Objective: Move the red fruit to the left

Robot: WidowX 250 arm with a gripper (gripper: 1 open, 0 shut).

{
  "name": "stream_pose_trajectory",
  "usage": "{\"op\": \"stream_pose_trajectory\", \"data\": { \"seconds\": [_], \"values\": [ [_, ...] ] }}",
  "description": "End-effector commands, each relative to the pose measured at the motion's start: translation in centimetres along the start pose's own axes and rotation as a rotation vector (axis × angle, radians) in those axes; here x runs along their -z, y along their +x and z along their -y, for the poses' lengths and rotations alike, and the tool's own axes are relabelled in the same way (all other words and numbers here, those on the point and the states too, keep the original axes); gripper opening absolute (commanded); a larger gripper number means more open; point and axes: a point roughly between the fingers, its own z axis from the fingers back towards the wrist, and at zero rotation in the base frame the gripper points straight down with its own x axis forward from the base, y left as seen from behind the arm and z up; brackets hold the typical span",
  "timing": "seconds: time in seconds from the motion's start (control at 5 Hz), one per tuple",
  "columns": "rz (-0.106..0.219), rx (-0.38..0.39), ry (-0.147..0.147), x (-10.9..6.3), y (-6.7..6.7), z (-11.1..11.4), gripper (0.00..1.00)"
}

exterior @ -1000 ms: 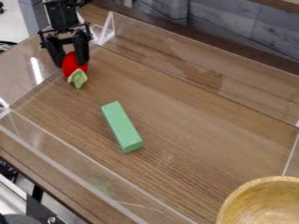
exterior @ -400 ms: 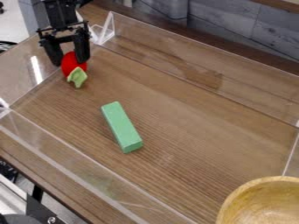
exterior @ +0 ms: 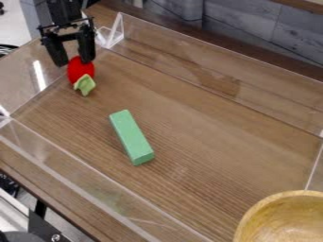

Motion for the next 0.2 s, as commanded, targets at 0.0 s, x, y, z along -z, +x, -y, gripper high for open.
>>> {"op": "stream_pose_trajectory", "data": {
  "seconds": [0.0],
  "values": [
    [0.073,0.058,0.056,-2.88,0.62,0.59,1.00]
  ]
}}
